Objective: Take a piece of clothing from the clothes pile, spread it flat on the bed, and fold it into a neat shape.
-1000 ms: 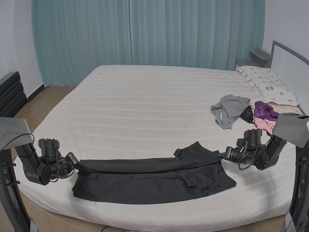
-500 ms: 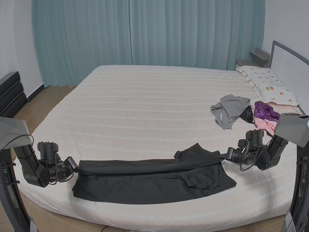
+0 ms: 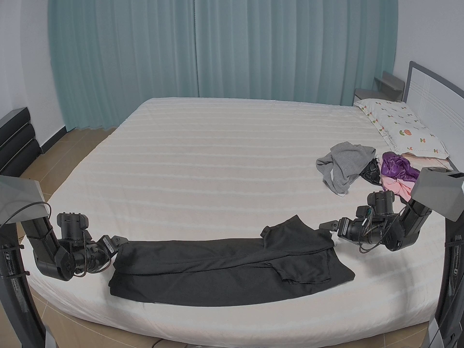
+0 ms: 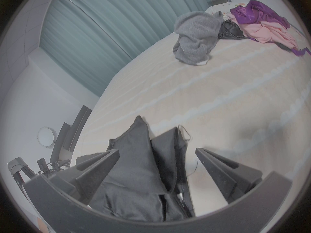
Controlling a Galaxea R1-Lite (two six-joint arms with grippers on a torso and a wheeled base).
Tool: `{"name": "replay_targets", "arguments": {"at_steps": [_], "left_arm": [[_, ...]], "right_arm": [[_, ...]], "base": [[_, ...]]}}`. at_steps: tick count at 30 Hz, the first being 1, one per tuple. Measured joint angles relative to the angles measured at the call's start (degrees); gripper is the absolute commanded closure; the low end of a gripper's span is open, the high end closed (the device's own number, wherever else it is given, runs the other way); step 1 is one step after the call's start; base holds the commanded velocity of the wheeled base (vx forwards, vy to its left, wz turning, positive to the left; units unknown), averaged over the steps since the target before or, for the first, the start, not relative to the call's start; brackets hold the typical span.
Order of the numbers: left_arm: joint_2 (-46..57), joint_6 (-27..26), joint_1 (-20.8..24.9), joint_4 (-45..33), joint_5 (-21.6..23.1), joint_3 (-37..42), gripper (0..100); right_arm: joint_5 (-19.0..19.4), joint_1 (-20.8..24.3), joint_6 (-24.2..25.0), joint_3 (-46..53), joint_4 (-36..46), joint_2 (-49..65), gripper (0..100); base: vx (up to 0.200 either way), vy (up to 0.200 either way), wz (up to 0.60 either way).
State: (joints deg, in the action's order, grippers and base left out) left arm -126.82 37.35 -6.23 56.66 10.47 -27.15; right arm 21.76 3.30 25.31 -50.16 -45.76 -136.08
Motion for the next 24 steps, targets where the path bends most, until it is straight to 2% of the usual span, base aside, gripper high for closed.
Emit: {"name": "replay_targets", "arguments": {"at_steps": [7,15,19,20,24], "left_arm": [[-0.9,4.8,0.1,-0.1,-0.9,-5.8,0],[-4.8,5.0,2.6,0.0,-5.0,-9.9,0],[-6.6,3.5,3.5,0.0,-6.0,-11.0,0],[-7.1,3.1,3.6,0.1,-6.2,-11.2,100],[-8.4,2.4,3.8,0.3,-6.9,-11.6,100]], "right_arm": [[-0.4,0.4,1.0,-5.4,4.8,-1.5,0],[-5.0,2.0,1.4,-11.2,8.6,-3.9,0],[-5.4,2.4,1.4,-12.3,11.1,-4.7,0],[-5.5,2.5,1.4,-12.6,11.4,-4.8,0],[-5.7,2.6,1.4,-13.2,12.0,-5.1,0]], "base": [[0.0,0.0,0.0],[0.0,0.0,0.0],[0.0,0.0,0.0],[0.0,0.0,0.0],[0.0,0.0,0.0]]}}
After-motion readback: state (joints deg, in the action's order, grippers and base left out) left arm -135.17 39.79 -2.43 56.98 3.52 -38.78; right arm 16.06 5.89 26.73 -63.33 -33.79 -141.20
